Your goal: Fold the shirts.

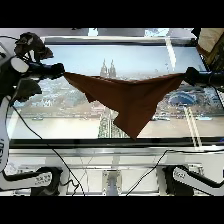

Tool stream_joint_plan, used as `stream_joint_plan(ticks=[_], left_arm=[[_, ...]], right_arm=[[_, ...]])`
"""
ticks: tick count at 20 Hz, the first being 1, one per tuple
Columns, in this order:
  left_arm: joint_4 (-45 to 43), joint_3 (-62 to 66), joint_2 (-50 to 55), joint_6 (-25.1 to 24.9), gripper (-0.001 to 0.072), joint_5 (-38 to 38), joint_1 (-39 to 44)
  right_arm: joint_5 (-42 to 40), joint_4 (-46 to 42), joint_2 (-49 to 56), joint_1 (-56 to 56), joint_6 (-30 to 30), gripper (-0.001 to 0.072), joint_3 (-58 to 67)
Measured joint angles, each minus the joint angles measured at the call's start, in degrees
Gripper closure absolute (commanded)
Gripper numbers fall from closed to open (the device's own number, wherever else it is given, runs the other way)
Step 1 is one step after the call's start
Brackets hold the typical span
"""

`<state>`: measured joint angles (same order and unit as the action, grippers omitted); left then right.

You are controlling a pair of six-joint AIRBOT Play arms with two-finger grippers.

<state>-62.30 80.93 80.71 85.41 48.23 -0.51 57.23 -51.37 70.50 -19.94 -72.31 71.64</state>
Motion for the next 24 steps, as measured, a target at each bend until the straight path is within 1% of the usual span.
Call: stream_joint_plan(ticks=[3, 4, 5, 6, 7, 10, 13, 15, 17, 19, 24], left_arm=[[3.3, 2.1, 1.8, -1.5, 0.0695, -4.2, 0.3], [3.9, 2.8, 2.1, -1.8, 0.0693, -4.9, 0.4], [4.2, 3.4, 2.3, -2.1, 0.0639, -5.4, 0.5], [4.6, 3.8, 2.5, -2.3, 0.0326, -5.7, 0.5], [5.0, 4.1, 2.6, -2.5, 0.0017, -5.9, 0.5], [5.4, 4.6, 2.8, -2.6, 0.0008, -4.9, 0.5], [5.2, 4.8, 2.9, -2.8, 0.0009, -3.0, 0.5], [4.6, 4.8, 2.9, -2.9, 0.0009, -1.7, 0.5], [3.8, 4.9, 2.9, -2.9, 0.0008, -0.5, 0.5], [2.9, 4.9, 2.9, -2.9, 0.0008, 0.3, 0.5], [1.7, 4.9, 2.9, -2.9, 0.0009, 0.9, 0.5]], right_arm=[[-3.9, 4.6, 1.4, 0.0, 4.6, 0.0680, -1.1], [-4.6, 5.8, 1.6, 0.0, 5.8, 0.0637, -1.2], [-5.1, 6.4, 1.7, 0.0, 6.5, 0.0442, -1.4], [-5.5, 6.8, 1.9, 0.0, 7.0, 0.0298, -1.6], [-5.8, 7.1, 2.0, 0.0, 7.3, 0.0299, -1.8], [-5.2, 6.1, 2.1, 0.0, 7.0, 0.0304, -2.3], [-3.0, 2.8, 2.2, 0.0, 5.0, 0.0304, -2.9], [0.4, 0.0, 2.1, 0.0, 4.2, 0.0304, -5.4], [3.0, -1.7, 2.2, 0.0, 3.8, 0.0303, -10.6], [3.2, -0.3, 2.2, 0.0, 4.4, 0.0302, -17.4], [-0.8, 12.1, 2.2, 0.2, 8.9, 0.0304, -30.4]])
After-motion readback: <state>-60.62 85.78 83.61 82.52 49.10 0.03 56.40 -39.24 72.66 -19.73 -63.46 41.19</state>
